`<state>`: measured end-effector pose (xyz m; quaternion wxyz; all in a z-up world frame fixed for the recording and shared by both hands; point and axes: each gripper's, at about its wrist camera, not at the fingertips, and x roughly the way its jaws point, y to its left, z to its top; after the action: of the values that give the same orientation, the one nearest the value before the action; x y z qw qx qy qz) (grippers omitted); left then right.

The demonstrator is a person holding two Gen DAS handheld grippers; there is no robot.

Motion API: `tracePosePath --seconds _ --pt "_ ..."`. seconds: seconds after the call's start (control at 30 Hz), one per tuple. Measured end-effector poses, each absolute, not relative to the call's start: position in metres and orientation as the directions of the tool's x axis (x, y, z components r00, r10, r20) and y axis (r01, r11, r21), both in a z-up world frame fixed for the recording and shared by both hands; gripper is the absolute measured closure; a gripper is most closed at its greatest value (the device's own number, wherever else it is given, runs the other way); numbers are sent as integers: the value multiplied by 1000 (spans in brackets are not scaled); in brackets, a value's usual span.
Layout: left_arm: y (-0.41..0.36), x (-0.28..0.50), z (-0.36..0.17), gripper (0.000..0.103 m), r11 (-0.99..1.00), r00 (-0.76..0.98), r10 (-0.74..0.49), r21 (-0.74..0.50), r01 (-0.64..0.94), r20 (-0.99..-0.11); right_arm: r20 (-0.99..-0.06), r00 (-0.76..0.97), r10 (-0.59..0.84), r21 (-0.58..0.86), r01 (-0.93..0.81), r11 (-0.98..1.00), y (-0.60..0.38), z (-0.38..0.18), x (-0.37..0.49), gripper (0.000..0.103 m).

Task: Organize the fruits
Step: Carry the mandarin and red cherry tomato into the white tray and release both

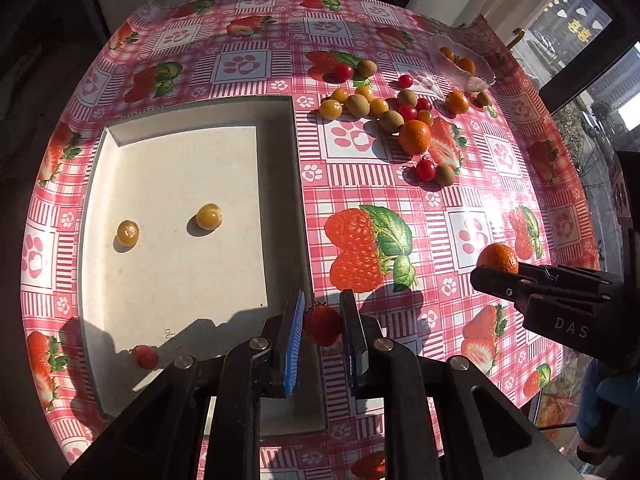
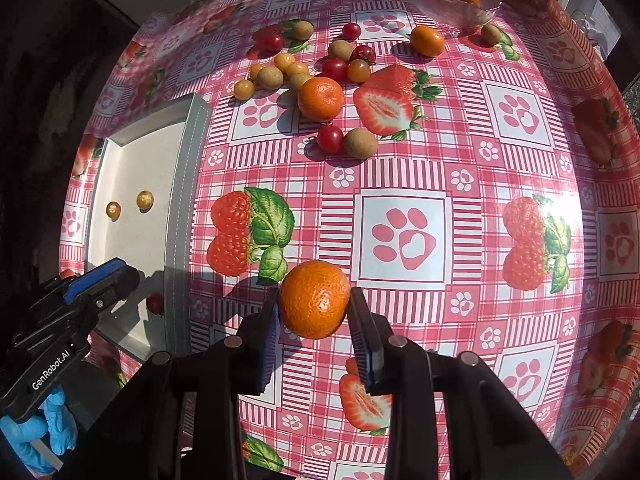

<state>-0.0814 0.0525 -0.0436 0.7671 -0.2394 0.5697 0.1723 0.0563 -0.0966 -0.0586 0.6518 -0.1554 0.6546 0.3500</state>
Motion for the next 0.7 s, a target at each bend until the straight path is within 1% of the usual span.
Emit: tracePosePath --seconds 0.43,0.7 --pt "106 -138 -50 84 757 276 47 -146 -637 -960 -957 -135 258 267 -761 591 -24 -51 6 67" --pt "137 -160 -68 84 742 224 85 -89 -665 -971 -951 -179 250 289 -802 523 28 -59 -25 67"
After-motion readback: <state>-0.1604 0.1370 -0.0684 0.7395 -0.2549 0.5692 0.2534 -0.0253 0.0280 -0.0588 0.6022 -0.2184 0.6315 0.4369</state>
